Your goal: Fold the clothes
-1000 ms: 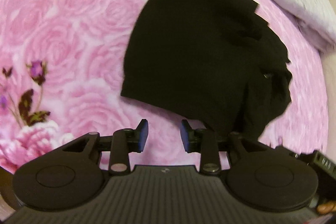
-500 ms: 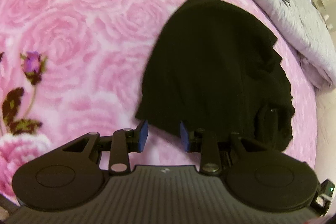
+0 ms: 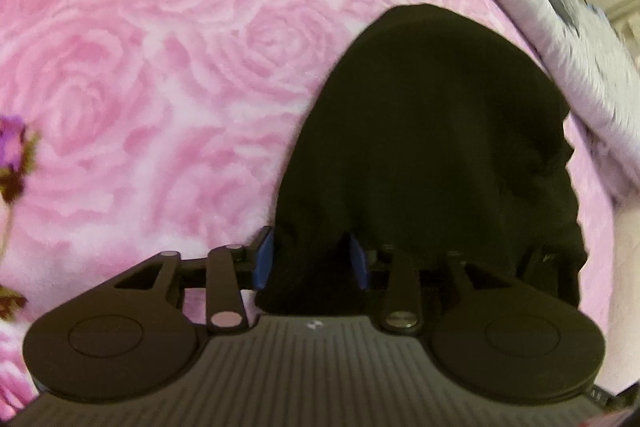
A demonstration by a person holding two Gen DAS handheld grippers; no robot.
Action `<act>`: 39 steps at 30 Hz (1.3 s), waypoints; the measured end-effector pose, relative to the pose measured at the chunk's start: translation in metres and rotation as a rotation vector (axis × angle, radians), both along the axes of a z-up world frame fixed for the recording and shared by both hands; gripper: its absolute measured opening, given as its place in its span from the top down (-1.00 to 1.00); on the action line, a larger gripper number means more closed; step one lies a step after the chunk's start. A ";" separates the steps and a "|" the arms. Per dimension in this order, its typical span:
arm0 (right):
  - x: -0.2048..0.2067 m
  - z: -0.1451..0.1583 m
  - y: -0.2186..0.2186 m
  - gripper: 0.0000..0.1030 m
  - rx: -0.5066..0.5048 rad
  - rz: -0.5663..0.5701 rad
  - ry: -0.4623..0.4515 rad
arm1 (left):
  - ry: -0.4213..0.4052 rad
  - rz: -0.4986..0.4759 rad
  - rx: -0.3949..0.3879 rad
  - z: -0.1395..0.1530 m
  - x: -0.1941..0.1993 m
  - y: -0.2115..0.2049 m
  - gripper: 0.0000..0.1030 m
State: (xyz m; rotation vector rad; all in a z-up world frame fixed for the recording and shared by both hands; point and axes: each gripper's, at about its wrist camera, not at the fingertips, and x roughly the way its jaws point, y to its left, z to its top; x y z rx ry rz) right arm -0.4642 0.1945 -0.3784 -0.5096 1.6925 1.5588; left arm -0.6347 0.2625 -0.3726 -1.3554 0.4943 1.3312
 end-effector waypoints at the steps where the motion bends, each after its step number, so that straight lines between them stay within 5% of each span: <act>1: 0.001 0.001 0.001 0.62 -0.001 0.021 -0.017 | 0.009 -0.025 0.001 0.002 0.003 -0.002 0.60; 3: 0.010 0.008 0.002 0.69 0.002 0.021 0.009 | 0.001 -0.064 -0.004 0.009 0.008 -0.005 0.79; 9: 0.039 0.061 0.008 0.75 0.137 0.121 -0.044 | -0.040 -0.289 -0.023 0.041 0.065 -0.040 0.85; 13: 0.105 0.110 0.027 0.76 0.289 0.117 -0.237 | -0.213 -0.452 -0.040 0.061 0.142 -0.089 0.86; 18: 0.186 0.170 0.050 0.76 0.480 0.110 -0.478 | -0.502 -0.651 -0.006 0.074 0.290 -0.137 0.85; 20: 0.216 0.192 0.060 0.74 0.554 0.100 -0.576 | -0.476 -0.673 -0.013 0.075 0.305 -0.139 0.81; 22: 0.221 0.189 0.071 0.49 0.575 0.029 -0.679 | -0.423 -0.684 -0.024 0.076 0.310 -0.139 0.80; 24: 0.236 0.182 0.077 -0.14 0.520 -0.043 -0.746 | -0.371 -0.695 -0.035 0.077 0.315 -0.139 0.79; 25: 0.244 0.177 0.071 -0.36 0.502 -0.096 -0.711 | -0.344 -0.701 -0.041 0.077 0.317 -0.139 0.79; 29: 0.264 0.146 0.037 -0.36 0.336 -0.275 -0.426 | -0.239 -0.721 -0.063 0.079 0.327 -0.140 0.78; 35: 0.227 0.068 -0.044 -0.36 -0.056 -0.543 0.038 | -0.042 -0.571 -0.126 0.061 0.255 -0.113 0.78; 37: 0.219 0.041 -0.071 -0.36 -0.181 -0.632 0.179 | -0.027 -0.532 -0.149 0.054 0.235 -0.108 0.76; 39: 0.208 0.025 -0.084 -0.36 -0.228 -0.730 0.225 | -0.049 -0.484 -0.185 0.046 0.214 -0.103 0.76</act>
